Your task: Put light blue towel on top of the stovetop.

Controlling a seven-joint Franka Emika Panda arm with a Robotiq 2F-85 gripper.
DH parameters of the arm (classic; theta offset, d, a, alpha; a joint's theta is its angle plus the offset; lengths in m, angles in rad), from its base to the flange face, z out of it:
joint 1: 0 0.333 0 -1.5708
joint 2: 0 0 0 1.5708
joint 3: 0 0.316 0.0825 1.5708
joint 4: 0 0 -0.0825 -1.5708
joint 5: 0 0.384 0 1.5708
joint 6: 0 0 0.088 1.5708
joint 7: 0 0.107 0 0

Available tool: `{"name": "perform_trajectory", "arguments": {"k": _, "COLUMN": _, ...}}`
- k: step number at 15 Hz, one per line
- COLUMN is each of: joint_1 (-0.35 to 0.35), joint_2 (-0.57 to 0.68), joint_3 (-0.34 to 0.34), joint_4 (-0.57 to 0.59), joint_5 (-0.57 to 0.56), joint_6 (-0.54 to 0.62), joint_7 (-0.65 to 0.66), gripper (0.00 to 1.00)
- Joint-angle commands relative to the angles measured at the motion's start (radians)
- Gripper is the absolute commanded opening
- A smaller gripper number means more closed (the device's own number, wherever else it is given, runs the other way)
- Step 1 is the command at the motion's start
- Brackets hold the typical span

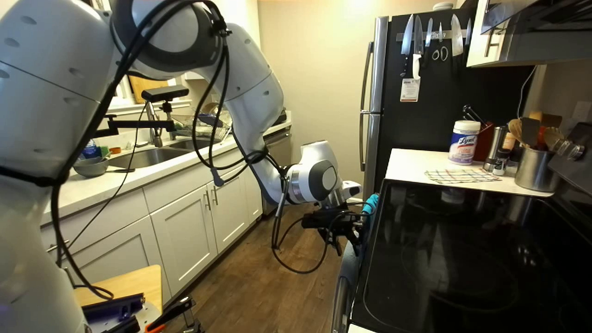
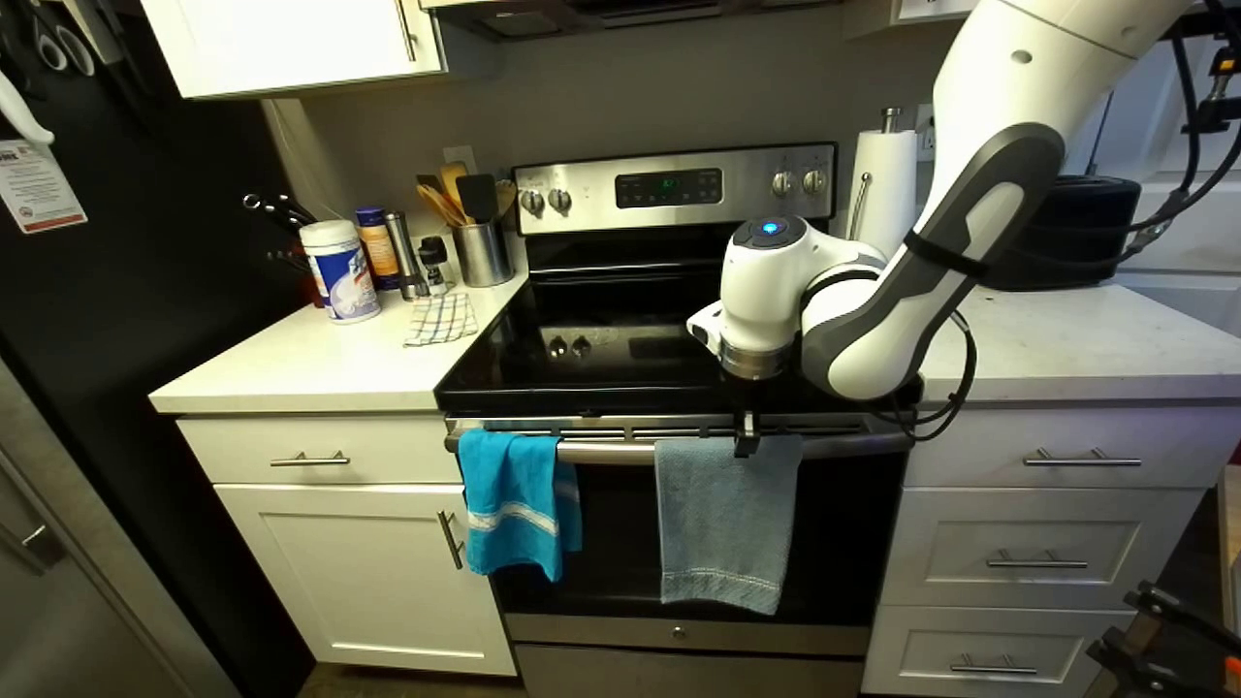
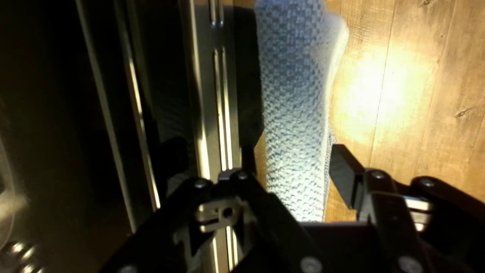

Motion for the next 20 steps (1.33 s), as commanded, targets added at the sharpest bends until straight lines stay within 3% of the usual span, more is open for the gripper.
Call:
{"name": "perform_trajectory", "arguments": {"k": 1, "joint_1": -0.015, "joint_2": 0.001, "joint_3": 0.008, "joint_4": -0.006, "joint_5": 0.004, "joint_6": 0.028, "joint_7": -0.034, "gripper": 0.25}}
{"name": "perform_trajectory", "arguments": {"k": 5, "joint_1": -0.018, "joint_2": 0.005, "joint_3": 0.016, "joint_4": 0.005, "joint_5": 0.012, "joint_6": 0.027, "joint_7": -0.039, "gripper": 0.01}}
{"name": "perform_trajectory", "arguments": {"k": 16, "joint_1": -0.018, "joint_2": -0.008, "joint_3": 0.016, "joint_4": 0.002, "joint_5": 0.013, "joint_6": 0.037, "joint_7": -0.032, "gripper": 0.01}}
{"name": "perform_trajectory", "arguments": {"k": 17, "joint_1": -0.02, "joint_2": -0.006, "joint_3": 0.018, "joint_4": 0.006, "joint_5": 0.016, "joint_6": 0.03, "joint_7": -0.035, "gripper": 0.29}}
{"name": "perform_trajectory", "arguments": {"k": 18, "joint_1": -0.021, "joint_2": -0.003, "joint_3": 0.019, "joint_4": 0.01, "joint_5": 0.017, "joint_6": 0.028, "joint_7": -0.036, "gripper": 0.29}}
{"name": "perform_trajectory", "arguments": {"k": 20, "joint_1": -0.024, "joint_2": 0.002, "joint_3": 0.023, "joint_4": 0.017, "joint_5": 0.021, "joint_6": 0.025, "joint_7": -0.039, "gripper": 0.41}}
